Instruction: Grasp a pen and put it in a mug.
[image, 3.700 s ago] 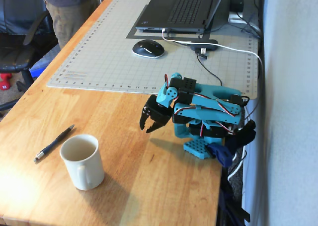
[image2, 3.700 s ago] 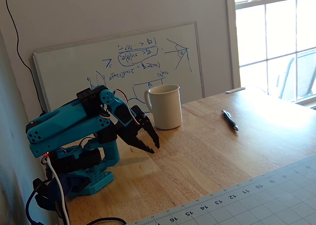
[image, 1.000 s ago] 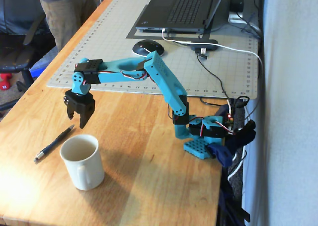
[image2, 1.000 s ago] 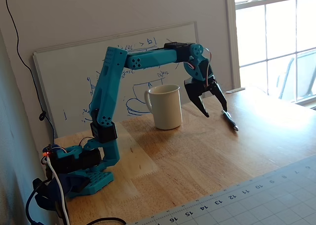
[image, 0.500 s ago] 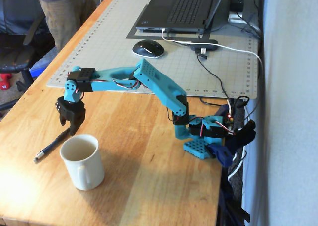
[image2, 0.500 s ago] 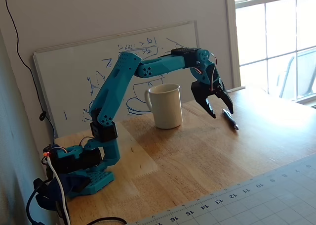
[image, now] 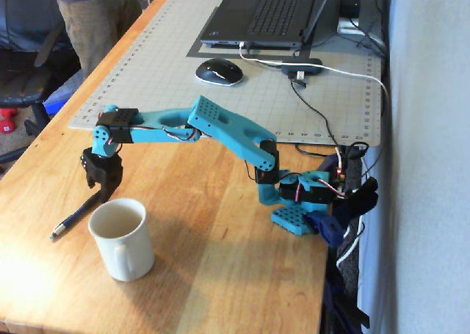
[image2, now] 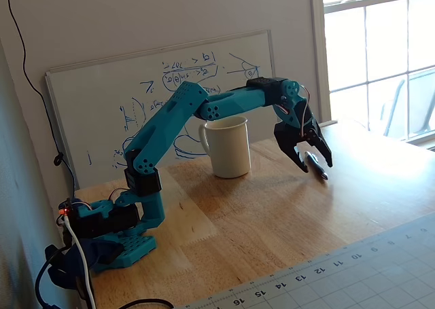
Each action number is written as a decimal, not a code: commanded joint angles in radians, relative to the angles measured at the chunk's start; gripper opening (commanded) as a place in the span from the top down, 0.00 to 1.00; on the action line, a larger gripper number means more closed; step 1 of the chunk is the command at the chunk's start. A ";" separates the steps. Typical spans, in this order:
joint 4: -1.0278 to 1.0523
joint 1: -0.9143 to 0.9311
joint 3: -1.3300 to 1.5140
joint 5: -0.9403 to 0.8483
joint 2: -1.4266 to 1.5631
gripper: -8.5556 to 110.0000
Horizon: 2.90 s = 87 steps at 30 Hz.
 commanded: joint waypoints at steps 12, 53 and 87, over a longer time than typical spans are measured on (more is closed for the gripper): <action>-0.012 0.031 -0.075 0.011 0.017 0.75; -0.011 0.003 0.029 -0.126 0.456 0.91; -0.230 -0.172 0.290 -1.914 1.017 0.91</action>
